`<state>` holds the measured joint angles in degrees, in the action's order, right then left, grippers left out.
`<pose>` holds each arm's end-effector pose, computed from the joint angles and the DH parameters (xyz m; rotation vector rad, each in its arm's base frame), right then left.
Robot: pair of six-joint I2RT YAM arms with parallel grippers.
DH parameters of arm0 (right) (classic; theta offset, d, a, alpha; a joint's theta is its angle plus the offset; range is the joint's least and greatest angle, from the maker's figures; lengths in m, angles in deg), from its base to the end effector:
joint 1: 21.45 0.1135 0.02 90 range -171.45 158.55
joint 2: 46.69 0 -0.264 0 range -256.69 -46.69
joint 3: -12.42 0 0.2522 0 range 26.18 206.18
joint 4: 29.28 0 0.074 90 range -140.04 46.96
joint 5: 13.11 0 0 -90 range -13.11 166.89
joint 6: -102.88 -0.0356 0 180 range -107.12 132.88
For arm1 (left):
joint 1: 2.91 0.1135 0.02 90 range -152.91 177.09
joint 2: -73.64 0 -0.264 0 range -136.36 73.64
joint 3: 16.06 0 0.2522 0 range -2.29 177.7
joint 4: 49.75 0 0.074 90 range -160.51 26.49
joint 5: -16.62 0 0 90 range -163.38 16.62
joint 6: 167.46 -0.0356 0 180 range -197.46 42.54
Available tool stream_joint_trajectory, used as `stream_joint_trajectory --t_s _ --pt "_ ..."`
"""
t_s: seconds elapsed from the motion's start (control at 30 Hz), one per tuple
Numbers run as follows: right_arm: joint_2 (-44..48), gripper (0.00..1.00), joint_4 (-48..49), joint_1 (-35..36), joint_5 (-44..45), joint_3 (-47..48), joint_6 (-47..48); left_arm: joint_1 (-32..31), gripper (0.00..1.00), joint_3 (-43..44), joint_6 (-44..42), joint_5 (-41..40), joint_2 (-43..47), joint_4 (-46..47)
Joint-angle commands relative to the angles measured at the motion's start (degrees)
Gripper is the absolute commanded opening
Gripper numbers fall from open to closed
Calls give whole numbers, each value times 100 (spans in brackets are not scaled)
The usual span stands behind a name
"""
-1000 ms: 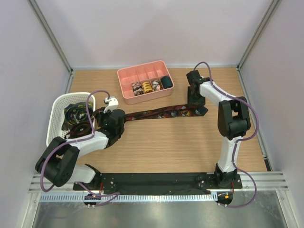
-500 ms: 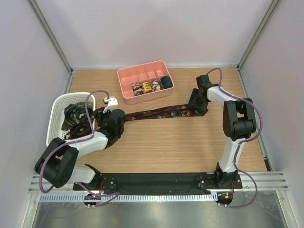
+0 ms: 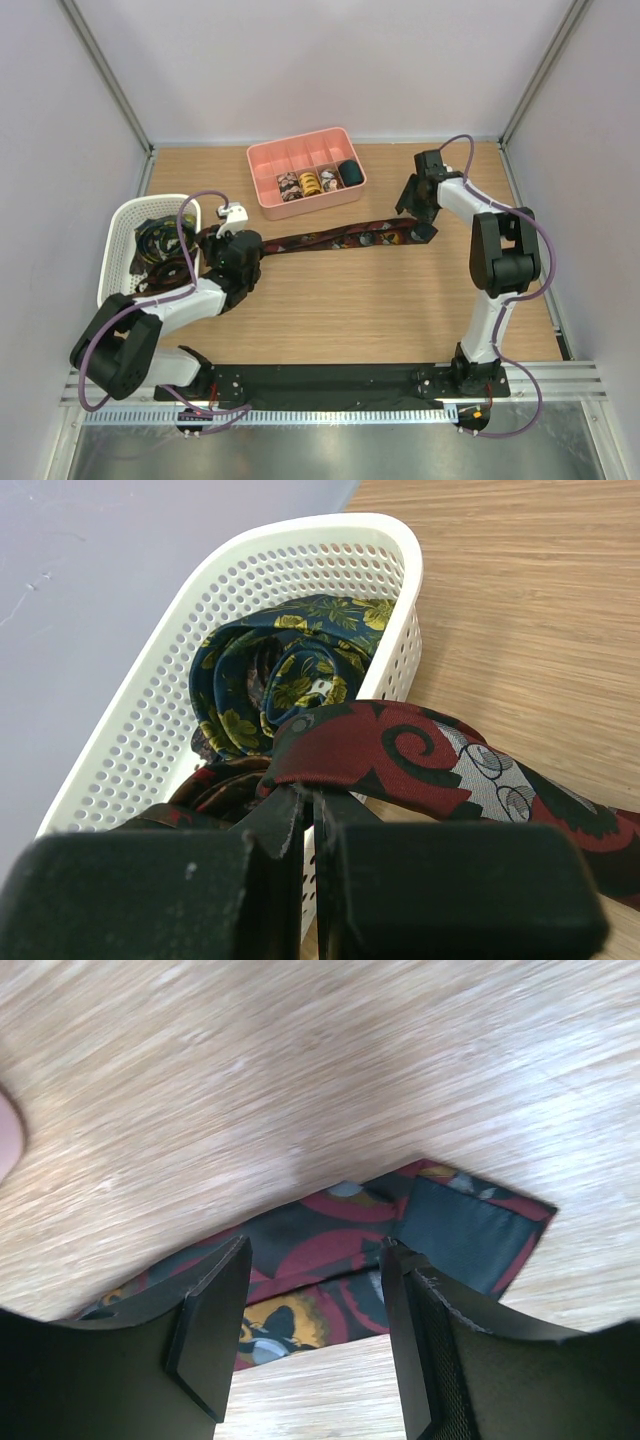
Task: Roll the ties
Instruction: Flatten the tie
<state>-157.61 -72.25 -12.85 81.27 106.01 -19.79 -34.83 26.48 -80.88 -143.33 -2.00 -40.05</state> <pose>0.4051 0.0585 0.1899 0.5736 2.5629 0.1514 0.2256 -0.1011 0.1973 -0.2174 1.7678 0.8356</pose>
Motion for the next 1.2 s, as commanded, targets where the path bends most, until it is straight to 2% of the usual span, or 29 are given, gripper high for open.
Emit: stream_joint_trajectory --t_s 0.0,0.47,0.63,0.67,0.77,0.8,0.83,0.93,1.07,1.17 --pt "9 61 -128 89 448 243 181 -16 0 -21 254 -212 163 387" --pt "-519 57 -392 362 818 569 709 -25 0 -12 201 -221 155 431" --pt "-563 39 -340 353 836 481 726 -25 0 -21 166 -247 154 440" --pt "-554 32 -331 362 827 498 726 -25 0 -21 175 -247 154 448" --pt "-441 19 -357 362 836 524 744 -25 0 -21 158 -256 163 449" --pt "-405 10 -375 353 854 577 770 -25 0 -12 149 -264 172 449" --pt "-387 7 -462 362 906 612 779 -25 0 -12 140 -273 172 457" --pt "-256 12 -594 388 1107 727 858 -25 0 -12 87 -291 172 484" --pt "-27 12 -691 388 1258 622 893 -25 0 -4 43 -300 172 519" --pt "210 12 -674 379 1398 342 850 -16 0 -82 -412 -387 41 1063"
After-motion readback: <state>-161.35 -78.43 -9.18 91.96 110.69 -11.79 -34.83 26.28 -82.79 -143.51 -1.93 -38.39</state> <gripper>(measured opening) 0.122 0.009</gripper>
